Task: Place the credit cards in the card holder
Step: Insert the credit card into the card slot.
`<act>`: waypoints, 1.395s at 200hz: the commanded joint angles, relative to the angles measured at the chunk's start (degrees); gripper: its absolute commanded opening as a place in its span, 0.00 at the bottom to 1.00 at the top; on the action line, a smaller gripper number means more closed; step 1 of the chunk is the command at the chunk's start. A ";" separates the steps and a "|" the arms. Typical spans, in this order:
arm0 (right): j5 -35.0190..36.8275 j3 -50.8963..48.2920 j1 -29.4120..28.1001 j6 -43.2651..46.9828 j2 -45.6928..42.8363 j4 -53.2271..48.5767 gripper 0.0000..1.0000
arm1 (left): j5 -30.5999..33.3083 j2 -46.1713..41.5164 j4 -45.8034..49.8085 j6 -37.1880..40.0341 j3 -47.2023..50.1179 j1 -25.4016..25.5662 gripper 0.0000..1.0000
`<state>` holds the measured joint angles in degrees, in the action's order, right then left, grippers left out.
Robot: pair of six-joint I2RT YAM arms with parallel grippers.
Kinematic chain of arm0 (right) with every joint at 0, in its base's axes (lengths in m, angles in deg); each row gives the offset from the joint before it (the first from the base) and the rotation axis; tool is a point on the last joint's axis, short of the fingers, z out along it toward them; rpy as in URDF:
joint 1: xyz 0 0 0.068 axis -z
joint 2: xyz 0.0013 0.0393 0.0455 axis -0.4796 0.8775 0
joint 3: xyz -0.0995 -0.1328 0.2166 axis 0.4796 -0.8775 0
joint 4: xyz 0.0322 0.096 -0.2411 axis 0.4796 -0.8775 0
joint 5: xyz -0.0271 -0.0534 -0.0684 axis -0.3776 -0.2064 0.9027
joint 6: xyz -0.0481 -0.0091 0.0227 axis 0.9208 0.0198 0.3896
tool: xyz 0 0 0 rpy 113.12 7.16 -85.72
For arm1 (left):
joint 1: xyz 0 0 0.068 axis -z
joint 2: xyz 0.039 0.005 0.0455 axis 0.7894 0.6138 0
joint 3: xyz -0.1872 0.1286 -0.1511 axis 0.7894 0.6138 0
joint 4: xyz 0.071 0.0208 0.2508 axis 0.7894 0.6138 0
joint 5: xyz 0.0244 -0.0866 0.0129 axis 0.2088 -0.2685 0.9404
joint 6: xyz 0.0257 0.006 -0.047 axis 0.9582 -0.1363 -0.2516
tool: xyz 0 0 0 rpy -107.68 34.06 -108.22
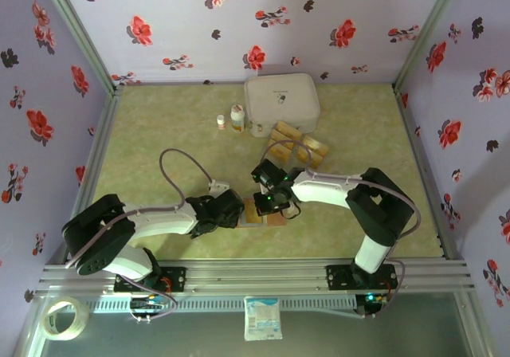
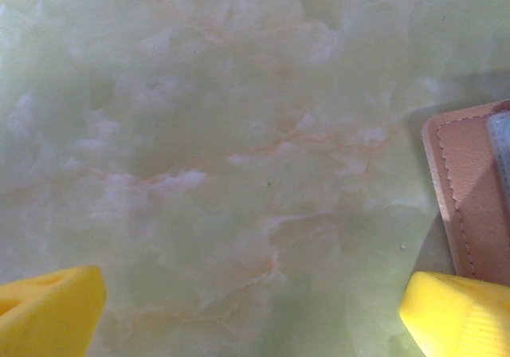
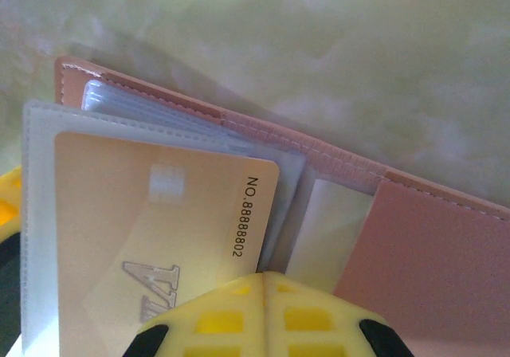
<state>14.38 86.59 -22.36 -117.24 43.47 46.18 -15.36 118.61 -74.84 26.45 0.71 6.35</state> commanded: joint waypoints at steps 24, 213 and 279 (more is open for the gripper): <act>-1.41 2.15 -1.19 -1.93 1.21 1.35 0.00 | -4.15 3.52 -5.60 -0.45 2.09 -0.22 1.00; 0.22 -4.70 0.12 -3.88 -4.11 4.26 0.00 | -2.90 -6.48 -1.42 0.35 5.07 -2.76 1.00; -0.27 -4.58 0.07 -3.81 -2.47 4.82 0.00 | -4.89 -2.72 -3.49 1.55 2.92 -2.73 1.00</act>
<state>13.33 82.50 -22.58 -120.02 39.95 50.31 -18.05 113.36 -76.66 26.69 4.86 3.83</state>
